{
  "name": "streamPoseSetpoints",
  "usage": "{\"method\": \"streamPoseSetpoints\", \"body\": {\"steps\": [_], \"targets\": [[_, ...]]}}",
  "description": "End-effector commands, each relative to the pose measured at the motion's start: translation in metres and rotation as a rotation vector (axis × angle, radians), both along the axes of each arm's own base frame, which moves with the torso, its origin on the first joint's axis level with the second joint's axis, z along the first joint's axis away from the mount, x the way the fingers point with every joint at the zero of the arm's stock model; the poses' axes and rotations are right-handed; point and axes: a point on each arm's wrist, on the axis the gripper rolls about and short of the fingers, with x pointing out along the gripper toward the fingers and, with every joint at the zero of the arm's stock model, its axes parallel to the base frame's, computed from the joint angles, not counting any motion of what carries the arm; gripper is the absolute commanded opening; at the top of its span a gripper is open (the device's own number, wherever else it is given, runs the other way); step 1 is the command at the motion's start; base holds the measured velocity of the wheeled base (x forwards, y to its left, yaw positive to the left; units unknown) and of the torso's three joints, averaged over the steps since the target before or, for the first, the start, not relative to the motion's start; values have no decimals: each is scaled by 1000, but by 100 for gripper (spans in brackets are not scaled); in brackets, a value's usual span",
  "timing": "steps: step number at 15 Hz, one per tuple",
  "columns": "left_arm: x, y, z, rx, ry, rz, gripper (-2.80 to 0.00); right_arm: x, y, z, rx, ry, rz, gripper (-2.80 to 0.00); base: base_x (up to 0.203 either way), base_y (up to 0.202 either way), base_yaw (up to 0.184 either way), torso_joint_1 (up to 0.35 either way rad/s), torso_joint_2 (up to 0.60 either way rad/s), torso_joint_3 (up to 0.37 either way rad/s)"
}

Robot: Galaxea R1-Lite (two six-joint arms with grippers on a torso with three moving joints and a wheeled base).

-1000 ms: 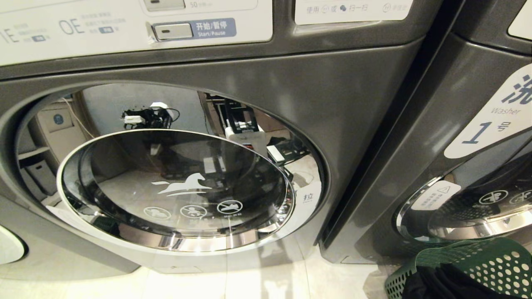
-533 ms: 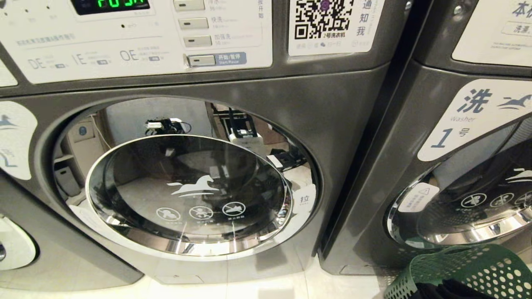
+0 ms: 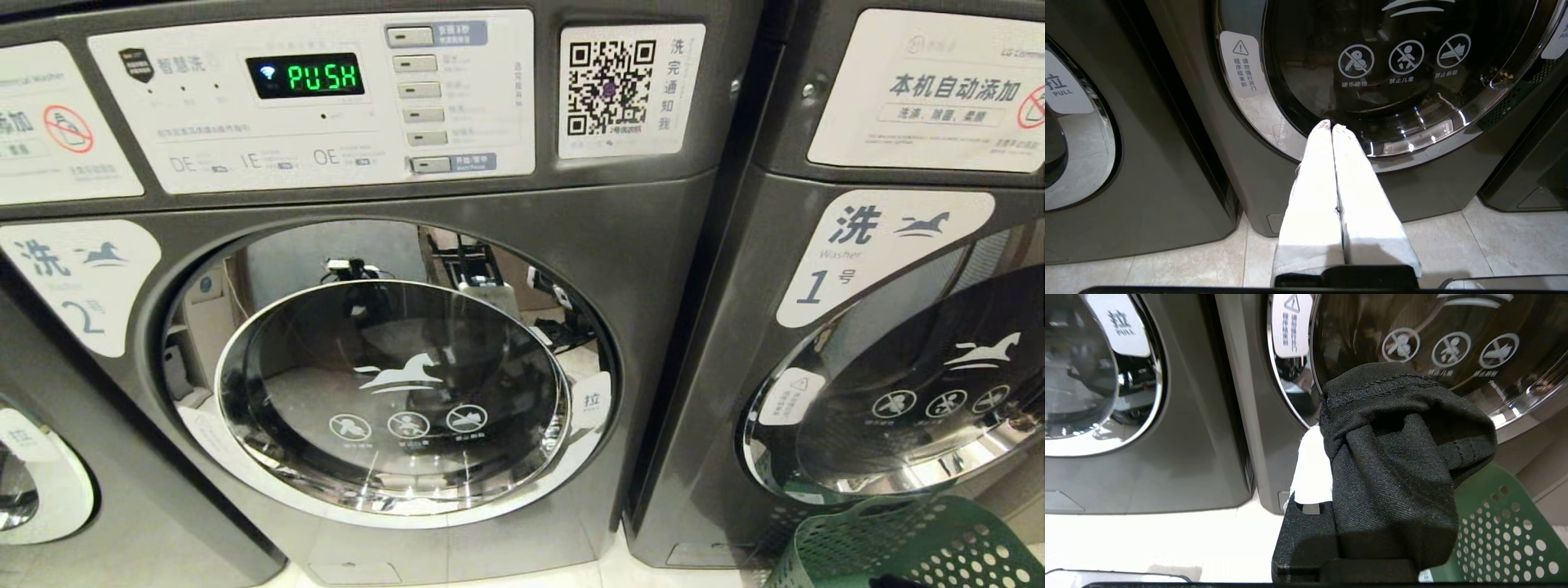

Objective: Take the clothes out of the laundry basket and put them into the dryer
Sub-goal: Put the clothes in the dryer

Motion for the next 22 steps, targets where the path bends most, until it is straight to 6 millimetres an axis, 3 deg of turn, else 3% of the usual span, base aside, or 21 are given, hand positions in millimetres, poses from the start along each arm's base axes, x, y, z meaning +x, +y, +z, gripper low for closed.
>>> {"method": "streamPoseSetpoints", "body": {"steps": [1,9,19,22], "targets": [[0,0,0,1,0,0,-280,0,0,0,0,1,1,-280,0,0,0,4,-5,203],[0,0,0,-13,0,3,-280,0,0,0,-1,1,1,-280,0,0,0,3,0,189],[0,0,0,-2,0,1,-280,0,0,0,-1,1,1,-280,0,0,0,1,0,9],[0,0,0,-15,-2,6,-280,0,0,0,-1,1,1,-280,1,119,0,2,0,4]]}}
